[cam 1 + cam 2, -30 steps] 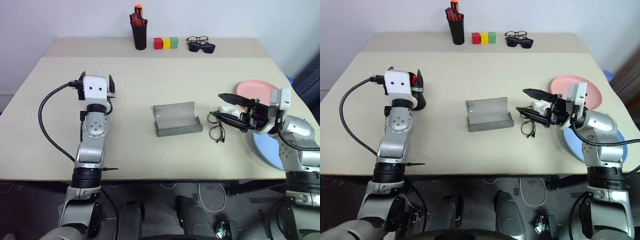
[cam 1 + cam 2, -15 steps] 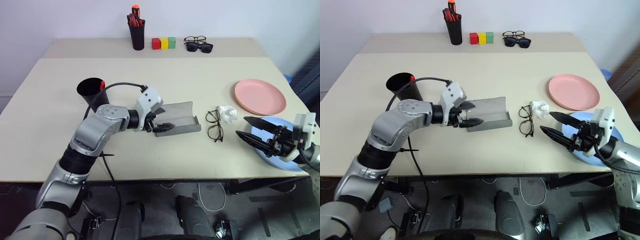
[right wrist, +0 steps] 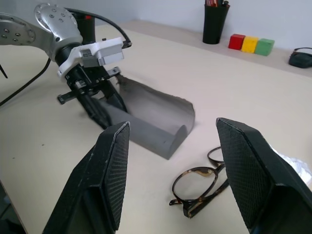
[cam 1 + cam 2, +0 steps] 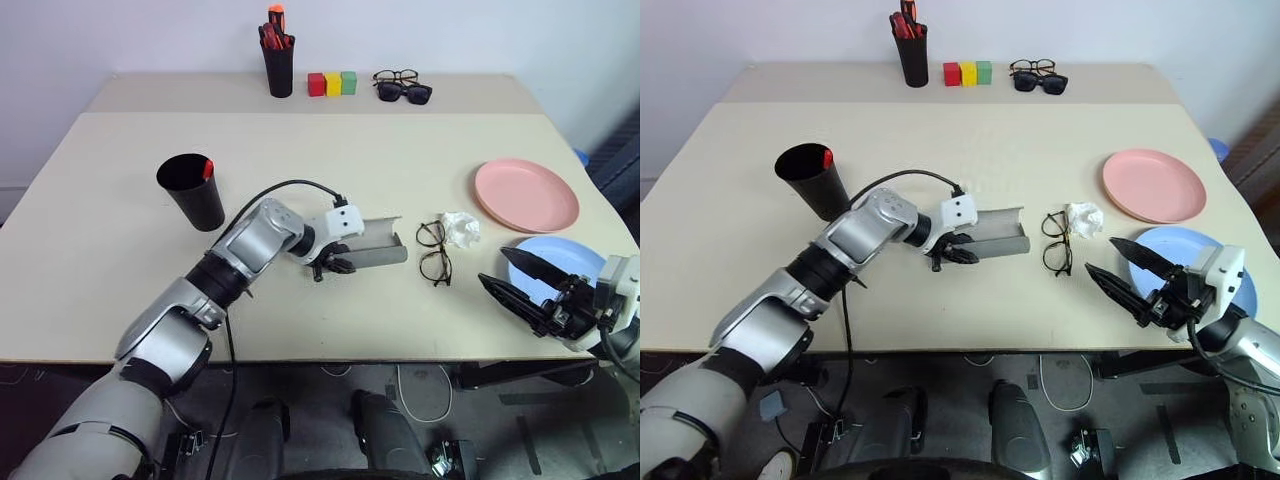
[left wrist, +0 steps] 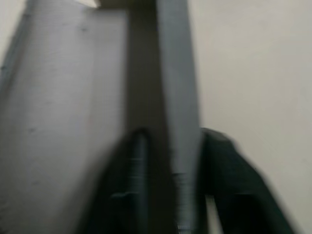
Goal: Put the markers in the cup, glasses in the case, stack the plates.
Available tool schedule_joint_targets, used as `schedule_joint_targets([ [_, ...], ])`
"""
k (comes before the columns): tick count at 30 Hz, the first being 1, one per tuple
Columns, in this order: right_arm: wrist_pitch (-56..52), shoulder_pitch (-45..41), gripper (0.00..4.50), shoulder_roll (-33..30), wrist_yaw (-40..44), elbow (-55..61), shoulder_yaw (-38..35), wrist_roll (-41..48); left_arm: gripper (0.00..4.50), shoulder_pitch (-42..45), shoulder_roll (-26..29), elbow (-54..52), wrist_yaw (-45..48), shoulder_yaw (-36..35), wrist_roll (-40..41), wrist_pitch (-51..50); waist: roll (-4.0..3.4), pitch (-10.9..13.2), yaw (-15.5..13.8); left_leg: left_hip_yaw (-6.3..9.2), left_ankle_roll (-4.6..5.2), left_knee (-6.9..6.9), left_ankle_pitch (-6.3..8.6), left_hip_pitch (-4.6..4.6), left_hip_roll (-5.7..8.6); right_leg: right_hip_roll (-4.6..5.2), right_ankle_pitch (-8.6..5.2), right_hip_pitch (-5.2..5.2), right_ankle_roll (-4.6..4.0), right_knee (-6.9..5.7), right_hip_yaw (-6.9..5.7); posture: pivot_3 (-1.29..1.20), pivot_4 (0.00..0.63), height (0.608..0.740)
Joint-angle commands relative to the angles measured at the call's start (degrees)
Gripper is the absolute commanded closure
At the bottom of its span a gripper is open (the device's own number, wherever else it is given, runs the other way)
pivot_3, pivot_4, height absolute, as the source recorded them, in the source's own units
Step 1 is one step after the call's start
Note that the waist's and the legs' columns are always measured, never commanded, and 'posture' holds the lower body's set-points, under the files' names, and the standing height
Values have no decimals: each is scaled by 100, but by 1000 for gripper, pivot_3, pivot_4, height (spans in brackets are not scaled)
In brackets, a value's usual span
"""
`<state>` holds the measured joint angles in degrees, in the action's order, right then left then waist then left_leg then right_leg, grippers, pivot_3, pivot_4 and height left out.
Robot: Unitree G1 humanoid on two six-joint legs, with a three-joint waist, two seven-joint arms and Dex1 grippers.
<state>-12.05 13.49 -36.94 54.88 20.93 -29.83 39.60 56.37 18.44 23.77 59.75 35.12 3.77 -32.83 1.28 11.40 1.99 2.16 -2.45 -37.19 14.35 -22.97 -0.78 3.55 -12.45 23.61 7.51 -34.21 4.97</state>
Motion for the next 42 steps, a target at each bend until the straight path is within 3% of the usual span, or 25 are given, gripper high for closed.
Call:
schedule_joint_targets([
  [1, 136, 114, 1637, 55, -74, 252, -242, 93, 4450, 59, -45, 28, 141, 15, -232, 82, 2, 0, 1, 1, 0, -3, 0, 0, 0, 0, 0, 0, 0, -1, 0, 0, 150, 740],
  [8, 220, 58, 1637, 36, -171, 198, -132, 39, 4450, -64, 177, -439, 428, -97, -331, -43, 1, 0, 47, 0, 0, -1, 0, 6, -1, 0, 2, -5, -3, -1, 0, 0, 150, 740],
  [19, 120, -121, 1637, -86, -148, -34, 120, -149, 4450, -886, 977, -2133, 856, -95, -226, -541, -1, -2, 36, 1, 1, 0, 0, 8, -3, -1, 1, -4, -3, -5, 0, 0, 150, 740],
  [25, -650, -231, 1637, -230, -710, -142, 230, -237, 4450, -1231, 1157, -2946, 703, -247, -61, -1337, -2, -2, 27, 1, 1, 0, 0, 13, -3, 0, 1, -8, -4, -7, 0, 0, 150, 740],
  [31, -925, -366, 1637, -364, -730, -253, 366, -326, 4450, -1329, 1314, -3344, 657, -307, 106, -1766, -2, -2, 43, 1, 1, -2, 0, 19, -3, -1, 1, -8, -4, -14, 0, 0, 150, 740],
  [34, -979, -496, 1637, -430, -652, -450, 435, -388, 3464, -1382, 1354, -3496, 565, -376, 187, -1848, -3, -3, 43, 0, 1, -2, 0, 20, -3, -1, 1, -8, -3, -14, 0, 0, 150, 740],
  [38, -1188, -721, 1637, -524, -484, -695, 536, -310, 1450, -1435, 1453, -3602, 476, -365, 190, -1884, -3, -3, 40, -1, 1, -3, 0, 19, -3, -1, 1, -8, -3, -14, 1, 0, 150, 740],
  [42, -1820, -1119, 1637, -740, -294, -1085, 715, -101, 1450, -1378, 1478, -3596, 375, -535, 268, -1737, -3, -3, 44, -1, 1, -6, -1, 21, -3, -1, 2, -11, -4, -15, 1, 0, 150, 740],
])
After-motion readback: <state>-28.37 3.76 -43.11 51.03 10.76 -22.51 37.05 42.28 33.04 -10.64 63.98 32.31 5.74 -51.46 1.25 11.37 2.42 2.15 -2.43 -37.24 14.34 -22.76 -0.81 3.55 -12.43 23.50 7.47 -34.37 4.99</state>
